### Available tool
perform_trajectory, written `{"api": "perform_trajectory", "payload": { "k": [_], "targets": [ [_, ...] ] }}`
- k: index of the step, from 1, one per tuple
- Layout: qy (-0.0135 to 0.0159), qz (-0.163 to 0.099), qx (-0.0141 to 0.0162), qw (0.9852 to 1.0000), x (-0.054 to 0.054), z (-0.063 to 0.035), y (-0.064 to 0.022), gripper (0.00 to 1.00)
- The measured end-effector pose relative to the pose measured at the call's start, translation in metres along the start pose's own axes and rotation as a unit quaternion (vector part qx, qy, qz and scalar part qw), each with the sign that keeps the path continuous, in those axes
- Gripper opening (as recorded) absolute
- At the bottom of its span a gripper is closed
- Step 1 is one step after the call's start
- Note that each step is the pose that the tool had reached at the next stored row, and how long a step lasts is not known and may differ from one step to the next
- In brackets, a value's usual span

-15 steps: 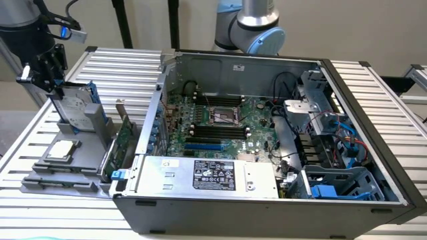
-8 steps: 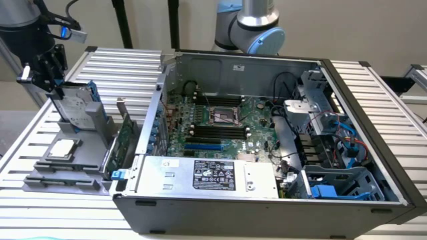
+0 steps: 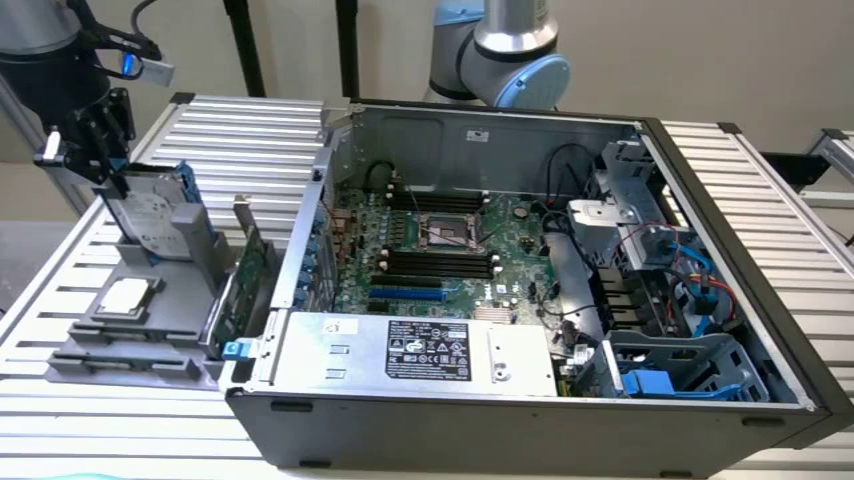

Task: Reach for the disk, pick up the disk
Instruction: 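Pick up the disk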

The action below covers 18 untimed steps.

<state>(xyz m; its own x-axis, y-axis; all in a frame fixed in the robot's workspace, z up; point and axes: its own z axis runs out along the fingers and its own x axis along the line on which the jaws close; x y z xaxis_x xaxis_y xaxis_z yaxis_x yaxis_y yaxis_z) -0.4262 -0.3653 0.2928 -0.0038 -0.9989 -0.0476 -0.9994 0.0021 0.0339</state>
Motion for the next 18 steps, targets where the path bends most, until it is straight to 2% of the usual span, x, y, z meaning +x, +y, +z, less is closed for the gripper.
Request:
{"api": "perform_trajectory", "payload": {
  "k": [2,5,9,14,18],
  "targets": [
    [-0.0025,0.000,0.0006,1.0000,0.0001,0.0000,0.0000,0.34],
    [-0.0039,-0.001,0.0016,1.0000,0.0002,0.0000,0.0000,0.34],
    [-0.0042,-0.002,0.0032,1.0000,0.0003,0.0000,-0.0001,0.34],
    [-0.0042,-0.002,0.0071,1.0000,0.0002,-0.0001,0.0001,0.34],
    [-0.0042,-0.002,0.0077,1.0000,0.0002,0.0000,0.0001,0.34]
  ]
}}
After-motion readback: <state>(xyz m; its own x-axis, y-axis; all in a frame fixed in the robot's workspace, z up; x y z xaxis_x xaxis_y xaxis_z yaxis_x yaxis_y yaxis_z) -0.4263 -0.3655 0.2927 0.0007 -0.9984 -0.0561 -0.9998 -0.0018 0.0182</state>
